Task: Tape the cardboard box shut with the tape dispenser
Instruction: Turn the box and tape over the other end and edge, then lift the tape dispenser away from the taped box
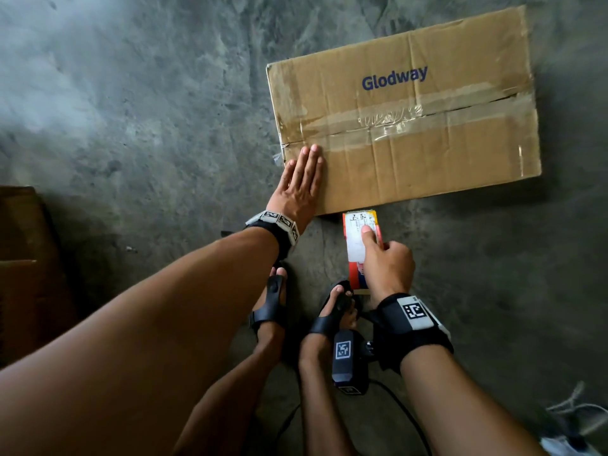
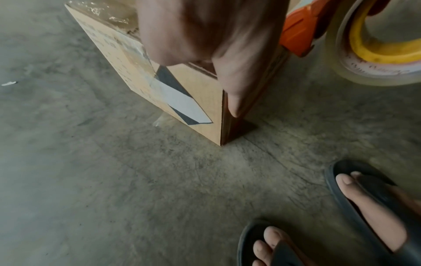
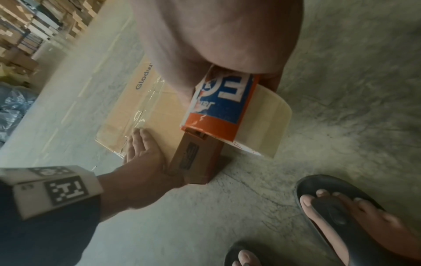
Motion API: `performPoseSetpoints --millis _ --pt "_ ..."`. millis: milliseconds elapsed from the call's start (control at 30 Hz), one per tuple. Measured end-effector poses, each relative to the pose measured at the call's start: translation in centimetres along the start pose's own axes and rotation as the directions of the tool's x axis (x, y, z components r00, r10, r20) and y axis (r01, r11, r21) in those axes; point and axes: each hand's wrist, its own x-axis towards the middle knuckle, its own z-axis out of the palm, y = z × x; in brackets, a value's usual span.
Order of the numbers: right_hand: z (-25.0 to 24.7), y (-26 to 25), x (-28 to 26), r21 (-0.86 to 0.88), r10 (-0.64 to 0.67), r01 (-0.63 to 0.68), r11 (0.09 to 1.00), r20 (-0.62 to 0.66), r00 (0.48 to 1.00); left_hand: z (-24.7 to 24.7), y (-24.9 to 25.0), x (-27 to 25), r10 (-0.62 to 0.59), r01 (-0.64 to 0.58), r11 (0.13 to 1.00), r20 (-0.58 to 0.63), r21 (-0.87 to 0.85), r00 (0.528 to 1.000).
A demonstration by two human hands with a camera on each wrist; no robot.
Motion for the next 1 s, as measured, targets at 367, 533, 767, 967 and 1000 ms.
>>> performPoseSetpoints --millis 367,533,767,967,1000 --pt "-2.4 -3.7 -3.3 0.020 -0.063 0.062 0.998 0.046 0.997 -7.1 -2.1 -0.8 0.089 -0.045 0.981 0.230 -0.189 0.969" --pt "-5.1 -5.0 -3.9 0.054 -0.092 0.088 0.995 0.085 0.992 -7.6 -3.6 -6.4 -0.048 0.219 0.899 0.412 -0.379 0.910" --pt "-10.7 -0.9 -1.1 -0.103 -0.218 0.241 0.965 0.192 0.957 1.1 -4.2 -23.1 -0.272 0.624 0.751 0.760 -0.217 0.591" --pt "-16.6 6.1 3.5 -0.404 -0.321 0.428 0.809 0.307 0.896 14.3 11.5 -14.3 -0.571 0.838 0.483 0.635 -0.254 0.521" --pt "-17.8 7.1 4.5 -0.452 -0.348 0.476 0.755 0.340 0.874 16.1 16.0 -12.5 -0.579 0.861 0.427 0.648 -0.277 0.495"
